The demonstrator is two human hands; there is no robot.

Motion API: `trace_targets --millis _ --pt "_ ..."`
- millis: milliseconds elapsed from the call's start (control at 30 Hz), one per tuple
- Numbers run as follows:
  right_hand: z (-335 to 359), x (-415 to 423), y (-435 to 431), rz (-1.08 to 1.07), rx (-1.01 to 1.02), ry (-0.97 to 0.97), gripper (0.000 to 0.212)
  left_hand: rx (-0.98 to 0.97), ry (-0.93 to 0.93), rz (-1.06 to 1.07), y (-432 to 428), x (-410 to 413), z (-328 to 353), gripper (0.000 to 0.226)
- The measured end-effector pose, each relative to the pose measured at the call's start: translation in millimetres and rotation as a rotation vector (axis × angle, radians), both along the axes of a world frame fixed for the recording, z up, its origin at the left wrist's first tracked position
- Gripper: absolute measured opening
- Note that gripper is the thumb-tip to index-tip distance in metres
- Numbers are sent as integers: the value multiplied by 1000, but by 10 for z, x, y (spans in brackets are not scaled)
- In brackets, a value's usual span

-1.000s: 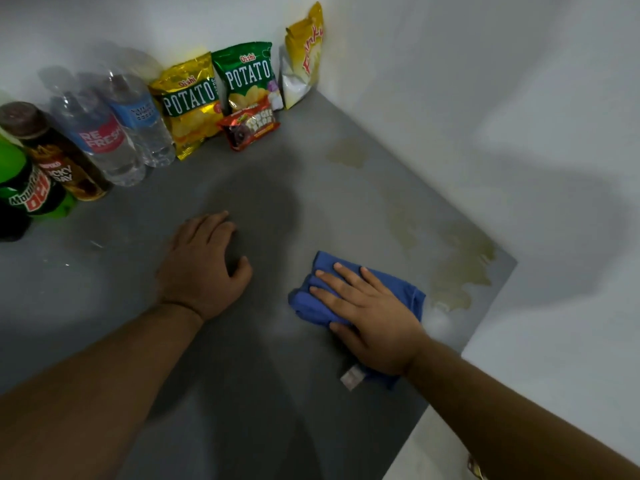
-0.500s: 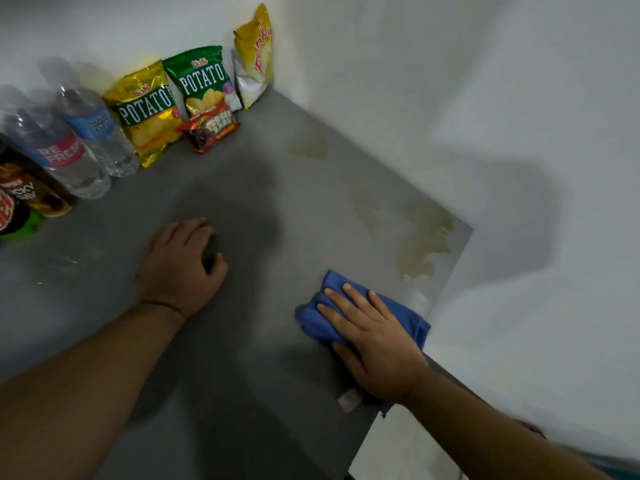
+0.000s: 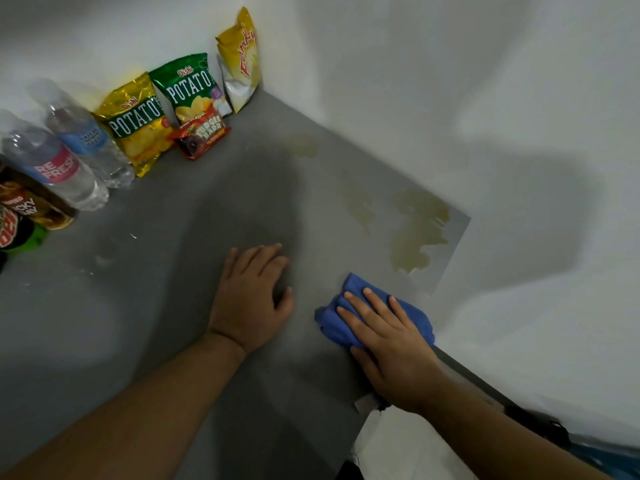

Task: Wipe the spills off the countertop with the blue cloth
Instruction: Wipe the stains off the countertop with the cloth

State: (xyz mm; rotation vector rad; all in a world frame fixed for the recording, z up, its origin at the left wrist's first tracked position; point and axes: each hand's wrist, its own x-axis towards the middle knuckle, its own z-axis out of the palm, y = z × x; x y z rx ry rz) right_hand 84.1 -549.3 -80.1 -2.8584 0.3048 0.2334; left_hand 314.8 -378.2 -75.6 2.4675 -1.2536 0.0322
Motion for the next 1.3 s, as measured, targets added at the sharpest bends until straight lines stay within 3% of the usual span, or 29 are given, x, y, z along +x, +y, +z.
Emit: trace_targets --millis 100,267,534,667,834,1101,1301 --pt "39 -168 -227 -103 21 11 59 -21 4 -29 -146 -152 -3 48" --pt "80 264 -359 -245 -24 74 68 21 25 -65 -388 -304 13 51" --pt "37 -110 -388 -46 6 40 61 19 40 -62 -725 -266 15 45" --pt "91 -167 -743 -204 -23 75 63 51 60 -18 -812 -180 5 49" --pt "127 357 -788 -280 -50 100 67 66 23 -14 -825 -186 -38 51" --pt "54 -99 -722 -2 3 49 60 86 16 -11 -825 -176 -27 53" --pt "78 135 -1089 -217 -26 67 65 100 -4 -7 -838 -197 -15 52"
